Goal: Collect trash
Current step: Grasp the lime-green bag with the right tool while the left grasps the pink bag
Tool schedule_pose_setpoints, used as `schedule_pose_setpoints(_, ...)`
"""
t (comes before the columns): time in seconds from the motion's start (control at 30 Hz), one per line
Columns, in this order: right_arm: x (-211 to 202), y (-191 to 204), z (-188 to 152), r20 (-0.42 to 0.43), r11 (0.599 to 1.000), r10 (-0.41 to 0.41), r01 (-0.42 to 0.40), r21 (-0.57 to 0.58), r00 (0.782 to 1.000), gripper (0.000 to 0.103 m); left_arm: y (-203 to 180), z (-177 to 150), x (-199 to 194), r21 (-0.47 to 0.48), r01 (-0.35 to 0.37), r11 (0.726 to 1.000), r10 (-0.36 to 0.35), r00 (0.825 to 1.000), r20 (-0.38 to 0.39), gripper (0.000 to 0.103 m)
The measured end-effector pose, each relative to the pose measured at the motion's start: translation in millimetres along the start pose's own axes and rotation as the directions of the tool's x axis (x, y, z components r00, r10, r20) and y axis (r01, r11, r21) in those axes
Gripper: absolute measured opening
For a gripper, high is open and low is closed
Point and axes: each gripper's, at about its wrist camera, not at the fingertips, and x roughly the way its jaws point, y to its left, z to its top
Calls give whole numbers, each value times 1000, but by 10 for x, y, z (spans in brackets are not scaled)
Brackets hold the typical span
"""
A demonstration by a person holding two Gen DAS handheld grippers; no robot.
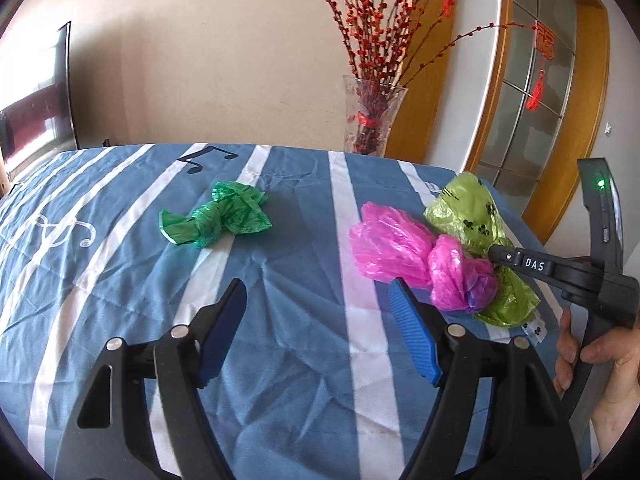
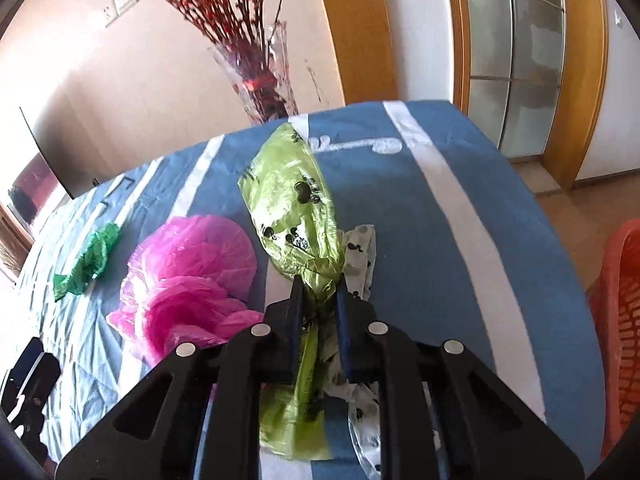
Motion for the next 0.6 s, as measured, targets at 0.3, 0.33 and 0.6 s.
schedule_pose_setpoints(0.3, -626, -323, -13, 134, 995, 39, -51, 86, 990, 15, -389, 138, 146, 27, 105, 994, -104, 994, -29, 72)
schedule_pose_setpoints(0.33, -692, -389, -34, 143, 994, 31, -45, 97, 989, 15, -441, 160, 182, 25, 116, 993, -115, 993, -36, 72)
schedule_pose_setpoints(0.6, -928, -783, -221, 146, 990, -35, 13, 143, 989, 15, -885, 241, 644, 37, 149, 988, -143, 980, -136, 72)
